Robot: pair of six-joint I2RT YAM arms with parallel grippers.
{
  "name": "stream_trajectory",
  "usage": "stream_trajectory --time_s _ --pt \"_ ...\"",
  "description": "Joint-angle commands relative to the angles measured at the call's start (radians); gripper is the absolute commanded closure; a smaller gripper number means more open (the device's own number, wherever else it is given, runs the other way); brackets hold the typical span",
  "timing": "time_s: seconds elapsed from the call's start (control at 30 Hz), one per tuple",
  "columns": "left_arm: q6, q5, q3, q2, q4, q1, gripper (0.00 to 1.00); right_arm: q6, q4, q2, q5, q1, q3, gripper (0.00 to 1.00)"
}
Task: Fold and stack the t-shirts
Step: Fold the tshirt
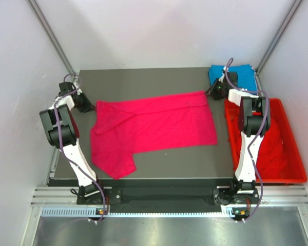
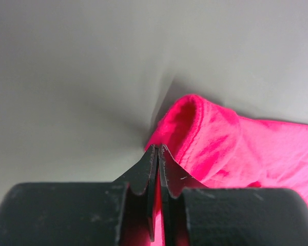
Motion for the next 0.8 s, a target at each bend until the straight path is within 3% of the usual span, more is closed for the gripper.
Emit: stream_trajectory --time_s 0.0,0.47,0.77 --pt "0.009 -0.016 0.031 0.009 -0.045 -0.002 0.93 0.006 0.025 -0.077 0.006 -0.019 -0.004 1.0" --pt "0.038 -0.099 0.031 -0.006 -0.057 -0.036 0.74 0.009 0.051 -0.091 0.002 -0.019 -0.019 1.0" --pt "0.042 -0.111 0.068 0.024 -0.055 -0.044 0.73 0.012 0.058 -0.096 0.0 -0.019 -0.025 1.0"
